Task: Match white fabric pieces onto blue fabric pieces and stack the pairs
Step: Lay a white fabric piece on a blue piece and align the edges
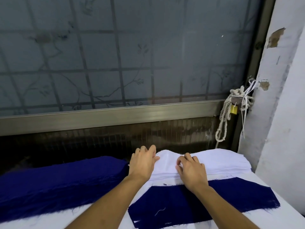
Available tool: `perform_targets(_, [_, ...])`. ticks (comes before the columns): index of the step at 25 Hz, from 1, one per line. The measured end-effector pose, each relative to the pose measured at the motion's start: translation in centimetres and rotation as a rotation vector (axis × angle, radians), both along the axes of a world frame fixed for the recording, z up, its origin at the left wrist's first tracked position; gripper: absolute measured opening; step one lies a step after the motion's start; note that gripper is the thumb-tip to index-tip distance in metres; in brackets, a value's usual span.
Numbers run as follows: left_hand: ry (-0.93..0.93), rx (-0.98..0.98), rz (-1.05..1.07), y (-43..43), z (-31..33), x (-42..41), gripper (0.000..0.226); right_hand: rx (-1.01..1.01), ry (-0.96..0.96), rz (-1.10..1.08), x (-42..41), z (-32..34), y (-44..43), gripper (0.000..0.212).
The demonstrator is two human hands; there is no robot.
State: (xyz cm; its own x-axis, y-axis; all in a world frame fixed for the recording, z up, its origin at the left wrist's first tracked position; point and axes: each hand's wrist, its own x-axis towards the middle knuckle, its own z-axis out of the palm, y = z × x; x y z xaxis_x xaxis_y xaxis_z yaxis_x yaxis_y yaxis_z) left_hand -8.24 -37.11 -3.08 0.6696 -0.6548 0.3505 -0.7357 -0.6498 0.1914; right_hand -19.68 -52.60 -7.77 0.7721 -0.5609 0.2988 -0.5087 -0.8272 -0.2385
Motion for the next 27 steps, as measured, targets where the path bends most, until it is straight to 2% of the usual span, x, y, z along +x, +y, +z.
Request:
perform_targets(3, [0.273, -0.136, -0.035, 0.0, 0.0, -0.6, 0.019, 0.017, 0.017, -0.004, 0.1, 0.2, 0.0, 0.028])
perform_targets(5, [0.437, -0.239, -0.080, 0.2, 0.1, -1.0, 0.021, 0.055, 0.044, -0.021, 0.2, 0.6, 0.1, 0.039])
perform_targets(7, [0.484, -0.281, -0.145, 0.3, 0.5, -1.2, 0.025, 0.108, -0.011, -0.019, 0.4, 1.3, 0.3, 0.061])
perform_targets(9, [0.481, -0.284, -0.223, 0.5, 1.3, -1.4, 0.034, 0.175, -0.145, 0.070, 0.7, 2.3, 0.7, 0.069])
perform_targets(11, [0.467, -0.273, -0.247, 0.9, 2.2, -1.7, 0.047, 0.308, -0.225, 0.160, 0.8, 3.6, 1.0, 0.057])
perform_targets(13, [0.454, -0.276, -0.225, 1.6, 3.1, -2.1, 0.047, 0.443, -0.194, 0.179, 0.5, 5.1, 1.3, 0.042])
perform_targets(17, [0.432, -0.263, -0.181, 3.5, 5.3, -2.9, 0.011, 0.452, -0.188, 0.243, -1.1, 7.9, 2.9, 0.009])
perform_targets(18, [0.431, -0.272, -0.189, 4.2, 6.0, -3.3, 0.004, 0.463, -0.206, 0.264, -1.6, 8.6, 3.6, 0.009])
perform_targets(24, [0.423, -0.396, -0.112, 10.0, 10.4, -5.2, 0.012, 0.500, -0.172, 0.285, -5.0, 12.0, 7.1, 0.012])
perform_targets(27, [0.413, -0.453, -0.025, 14.9, 12.5, -4.8, 0.011, 0.508, -0.142, 0.303, -6.8, 12.9, 8.4, 0.020])
